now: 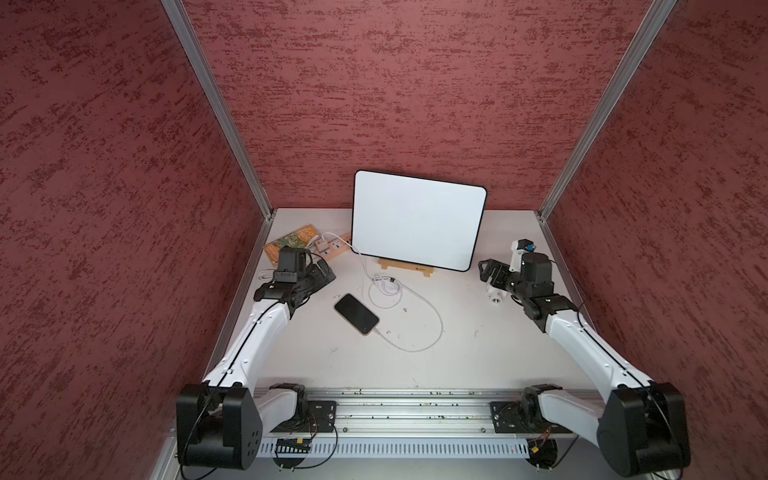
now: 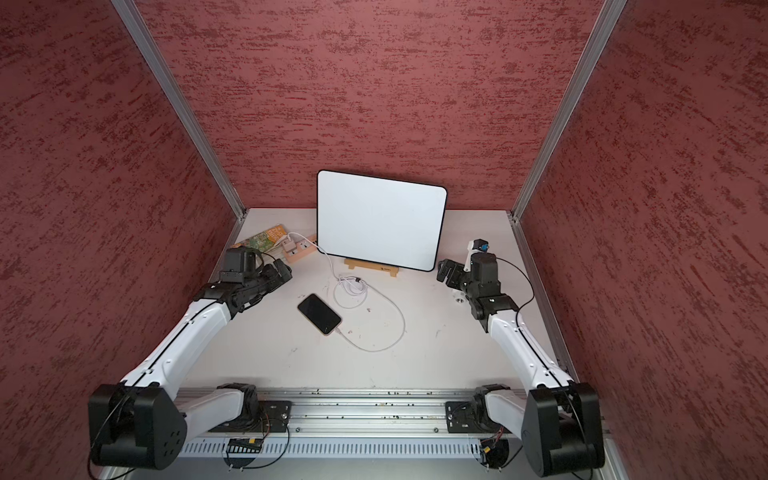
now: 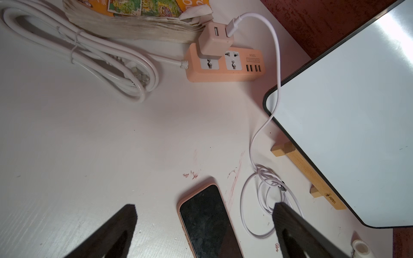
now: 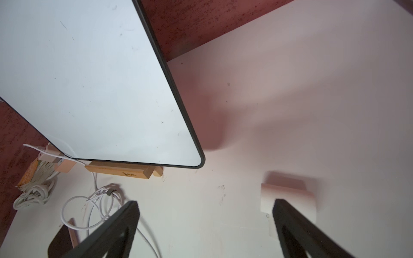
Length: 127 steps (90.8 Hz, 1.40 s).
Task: Plug the charging cable into the phone
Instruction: Reset both arms
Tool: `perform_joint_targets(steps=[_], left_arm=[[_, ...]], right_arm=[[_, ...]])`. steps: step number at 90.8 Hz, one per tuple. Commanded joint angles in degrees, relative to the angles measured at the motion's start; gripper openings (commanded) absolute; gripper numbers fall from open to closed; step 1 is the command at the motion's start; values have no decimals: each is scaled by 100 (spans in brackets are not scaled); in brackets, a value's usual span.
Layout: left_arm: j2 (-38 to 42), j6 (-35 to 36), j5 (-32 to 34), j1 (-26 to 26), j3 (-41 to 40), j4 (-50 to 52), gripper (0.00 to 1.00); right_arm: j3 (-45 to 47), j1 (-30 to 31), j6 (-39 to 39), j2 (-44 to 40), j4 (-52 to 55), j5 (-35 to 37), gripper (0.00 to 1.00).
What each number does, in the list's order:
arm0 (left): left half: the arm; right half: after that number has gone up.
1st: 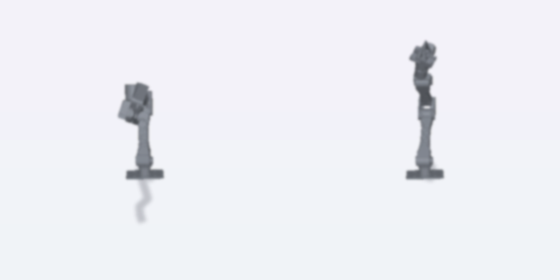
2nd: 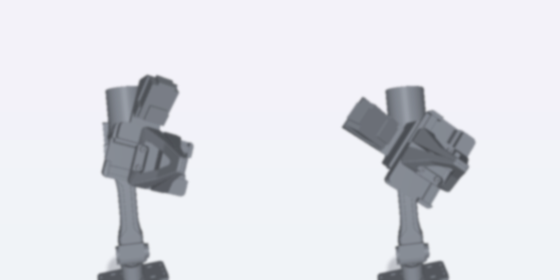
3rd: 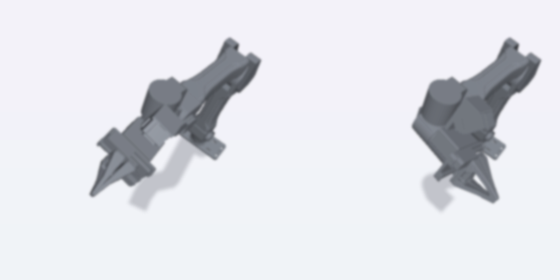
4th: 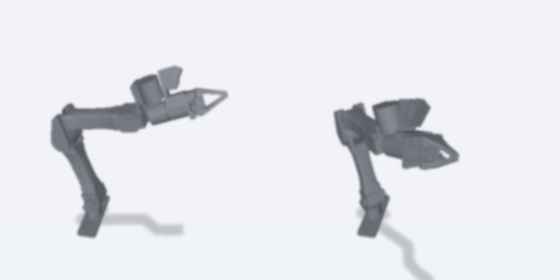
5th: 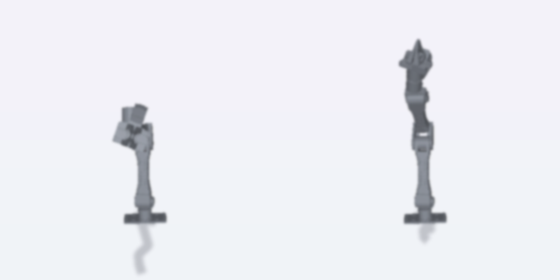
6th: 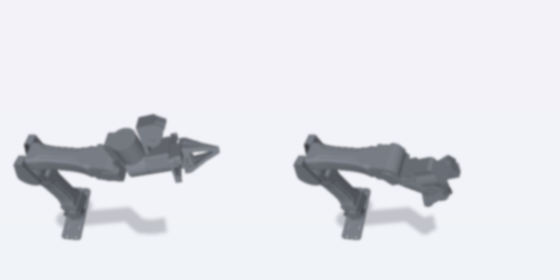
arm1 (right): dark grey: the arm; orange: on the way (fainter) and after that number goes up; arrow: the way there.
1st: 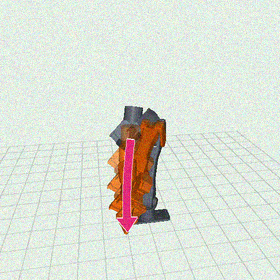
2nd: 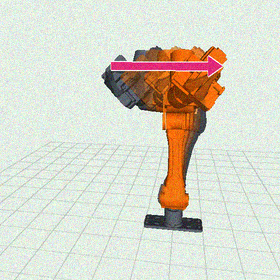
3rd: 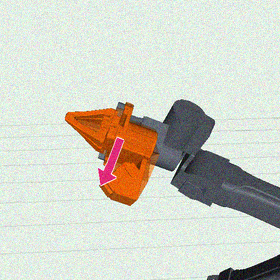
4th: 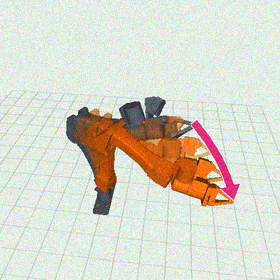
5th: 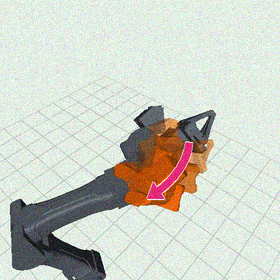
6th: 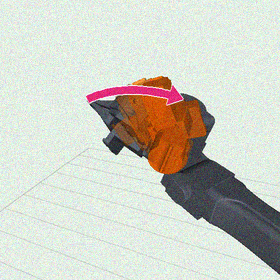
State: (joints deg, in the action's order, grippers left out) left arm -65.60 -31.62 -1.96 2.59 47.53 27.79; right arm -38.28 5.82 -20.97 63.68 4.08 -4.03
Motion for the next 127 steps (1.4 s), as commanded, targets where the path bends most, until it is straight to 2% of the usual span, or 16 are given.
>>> perform_joint_targets(steps=[1, 15, 25, 40, 62, 89, 110, 127], left_arm=[[257, 365, 94, -57, -229, -845, 100], [544, 604, 223, -74, -612, -1650, 100], [626, 708, 318, -93, -743, -1902, 100], [605, 832, 285, -120, -819, -2112, 100], [560, 991, 375, -161, -912, -2349, 100], [403, 884, 219, -544, -1225, -2889, 100], [51, 1381, 472, -591, -1084, -3190, 100], [-181, 1836, 259, -696, -1253, -3839, 100]], right_arm=[[499, -71, 722, -439, -1015, 1176, 98], [1031, -113, 1413, -597, -2072, 1362, 99], [1079, -127, 1705, -244, -2369, 1481, 98], [1340, -178, 2050, 448, -3398, 1377, 99], [1709, -276, 2102, 1254, -4615, 1393, 99], [1953, -349, 2124, 1468, -5368, 1203, 98], [1949, -356, 2130, 1712, -5613, 1109, 98], [2071, -361, 2141, 1925, -6065, 1044, 98]])
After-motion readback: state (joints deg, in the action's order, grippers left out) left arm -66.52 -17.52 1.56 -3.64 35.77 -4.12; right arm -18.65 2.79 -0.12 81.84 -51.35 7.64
